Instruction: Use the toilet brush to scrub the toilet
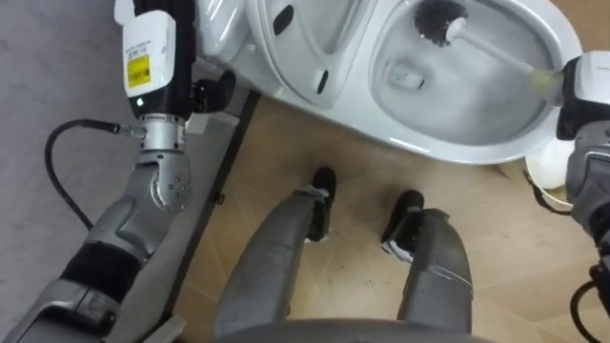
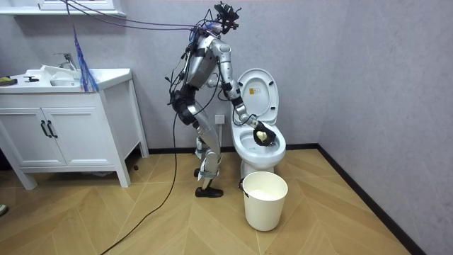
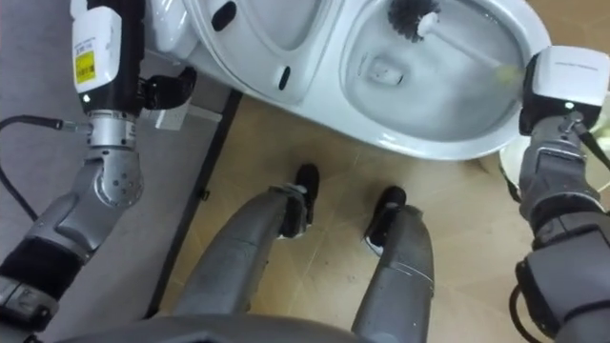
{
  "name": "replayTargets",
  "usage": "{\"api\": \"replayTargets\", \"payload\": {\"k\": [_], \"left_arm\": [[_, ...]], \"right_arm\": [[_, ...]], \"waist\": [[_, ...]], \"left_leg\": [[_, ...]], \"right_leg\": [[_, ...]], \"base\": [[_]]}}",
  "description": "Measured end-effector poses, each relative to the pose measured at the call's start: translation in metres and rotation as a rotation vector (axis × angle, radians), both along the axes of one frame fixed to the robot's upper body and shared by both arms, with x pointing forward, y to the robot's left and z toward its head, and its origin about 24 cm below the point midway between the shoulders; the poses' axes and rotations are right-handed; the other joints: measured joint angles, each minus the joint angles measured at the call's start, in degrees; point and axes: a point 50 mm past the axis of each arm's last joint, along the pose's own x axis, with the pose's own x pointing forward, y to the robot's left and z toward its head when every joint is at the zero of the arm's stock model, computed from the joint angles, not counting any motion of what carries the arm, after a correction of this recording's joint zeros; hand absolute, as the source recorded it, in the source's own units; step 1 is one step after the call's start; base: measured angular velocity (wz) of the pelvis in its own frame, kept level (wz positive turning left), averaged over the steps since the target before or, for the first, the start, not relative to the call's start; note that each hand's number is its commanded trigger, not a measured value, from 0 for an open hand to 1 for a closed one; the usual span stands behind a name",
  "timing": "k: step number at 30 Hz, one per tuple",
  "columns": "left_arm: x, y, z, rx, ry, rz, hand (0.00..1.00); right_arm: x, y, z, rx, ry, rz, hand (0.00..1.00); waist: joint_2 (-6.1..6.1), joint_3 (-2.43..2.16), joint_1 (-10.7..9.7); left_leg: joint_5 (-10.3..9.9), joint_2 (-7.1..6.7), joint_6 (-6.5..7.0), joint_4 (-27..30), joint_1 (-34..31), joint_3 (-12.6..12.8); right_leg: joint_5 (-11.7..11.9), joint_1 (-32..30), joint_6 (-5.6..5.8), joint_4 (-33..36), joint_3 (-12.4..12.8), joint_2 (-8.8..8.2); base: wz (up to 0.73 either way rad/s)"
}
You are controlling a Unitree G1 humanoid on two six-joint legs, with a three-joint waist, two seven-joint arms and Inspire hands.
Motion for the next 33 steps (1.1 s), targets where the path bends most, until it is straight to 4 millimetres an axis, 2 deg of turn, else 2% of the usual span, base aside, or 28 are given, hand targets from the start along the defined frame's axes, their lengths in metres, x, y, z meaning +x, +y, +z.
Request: {"api": "replayTargets", "payload": {"k": [4,6,8,11,13,18,21,24,25,28,29,30,31,33], "left_arm": [[-0.002,-0.002,-0.005,0.007,0.022,-0.004,0.0],[-0.003,-0.004,-0.009,0.014,0.038,-0.015,0.0],[-0.007,-0.003,-0.012,0.011,0.042,-0.003,0.0],[-0.013,0.0,-0.017,0.008,0.045,0.02,0.0],[-0.016,0.002,-0.02,0.0,0.049,0.04,0.0],[-0.017,0.001,-0.02,-0.063,0.048,0.059,0.0],[-0.017,0.001,-0.021,-0.059,0.054,0.056,0.0],[-0.013,0.0,-0.018,-0.048,0.048,0.041,0.0],[-0.013,0.0,-0.017,-0.038,0.047,0.032,0.0],[-0.007,-0.001,-0.009,-0.032,0.036,0.013,0.0],[-0.004,-0.003,-0.005,-0.032,0.024,0.002,0.0],[-0.002,-0.002,-0.001,-0.032,0.01,0.002,0.0],[-0.001,-0.001,0.001,-0.032,0.0,0.007,0.0],[0.0,0.001,0.003,-0.029,-0.007,0.017,0.0]], "right_arm": [[-0.002,0.021,-0.014,-0.086,0.099,0.113,1.0],[-0.015,0.024,-0.03,-0.121,0.196,0.126,1.0],[-0.023,0.027,-0.037,-0.107,0.229,0.119,1.0],[-0.028,0.032,-0.042,-0.093,0.249,0.124,1.0],[-0.029,0.037,-0.043,-0.082,0.26,0.122,1.0],[-0.031,0.031,-0.042,-0.088,0.286,0.101,1.0],[-0.024,0.026,-0.037,-0.125,0.291,0.104,1.0],[-0.012,0.016,-0.024,-0.163,0.29,0.099,1.0],[-0.006,0.011,-0.016,-0.169,0.283,0.091,1.0],[0.005,-0.002,0.002,-0.196,0.258,0.065,1.0],[0.009,-0.01,0.012,-0.211,0.239,0.046,1.0],[0.015,-0.013,0.022,-0.227,0.217,0.039,1.0],[0.02,-0.014,0.029,-0.241,0.192,0.042,1.0],[0.024,-0.014,0.036,-0.249,0.153,0.046,1.0]], "waist": [[0.84,-0.11,0.46],[1.21,-0.15,1.59],[1.5,-0.29,1.75],[2.36,-0.85,1.4],[2.78,-1.04,1.27],[3.29,-1.22,1.52],[3.31,-1.03,1.7],[3.64,-0.4,1.87],[3.4,-0.19,2.05],[3.07,0.02,1.91],[2.72,0.23,2.08],[1.82,0.74,2.14],[1.28,0.87,2.04],[1.11,0.88,1.59]], "left_leg": [[-0.13,0.26,-0.52,-0.71,1.27,-0.72],[-0.41,0.82,-0.85,-1.19,2.38,-0.93],[-0.56,1.21,-1.04,-1.49,2.83,-1.07],[-0.62,1.72,-1.17,-2.02,2.79,-0.99],[-0.75,2.43,-1.39,-2.02,2.92,-0.99],[-0.88,2.85,-1.63,-2.04,2.87,-0.96],[-0.87,2.9,-1.61,-1.79,2.96,-0.45],[-0.85,2.78,-1.58,-1.59,2.7,-0.41],[-0.84,2.63,-1.55,-1.35,2.32,-0.26],[-0.68,1.68,-1.25,-0.48,0.91,-0.12],[-0.62,1.15,-1.17,0.17,0.02,0.08],[-0.49,0.85,-0.98,0.29,-0.41,1.03],[-0.47,0.73,-0.95,0.79,-0.97,1.4],[-0.48,0.74,-0.96,1.89,-1.6,1.29]], "right_leg": [[0.17,1.73,-0.22,-1.6,-0.45,1.25],[0.26,3.26,-0.17,-3.01,-0.56,2.18],[0.4,4.02,-0.3,-4.02,-0.92,2.62],[0.54,4.29,-0.43,-5.09,-1.22,3.18],[0.83,4.77,-0.73,-6.17,-1.59,3.91],[0.73,4.96,-0.94,-6.54,-1.52,4.31],[0.72,4.96,-0.93,-6.3,-1.22,4.12],[0.64,4.63,-0.87,-5.99,-1.29,3.6],[0.5,4.04,-0.86,-5.36,-1.18,3.26],[-0.69,1.63,-0.66,-2.11,-0.51,1.7],[-1.15,0.19,-0.6,-0.42,0.0,0.99],[-1.47,-1.25,-0.69,1.14,0.83,0.35],[-1.7,-2.14,-0.82,2.06,1.15,0.02],[-1.84,-2.36,-1.02,2.57,1.01,0.14]], "base": [[-0.02],[-0.06],[-0.08],[-0.03],[-0.08],[0.0],[0.0],[0.0],[0.0],[0.19],[0.16],[0.07],[0.0],[0.0]]}}
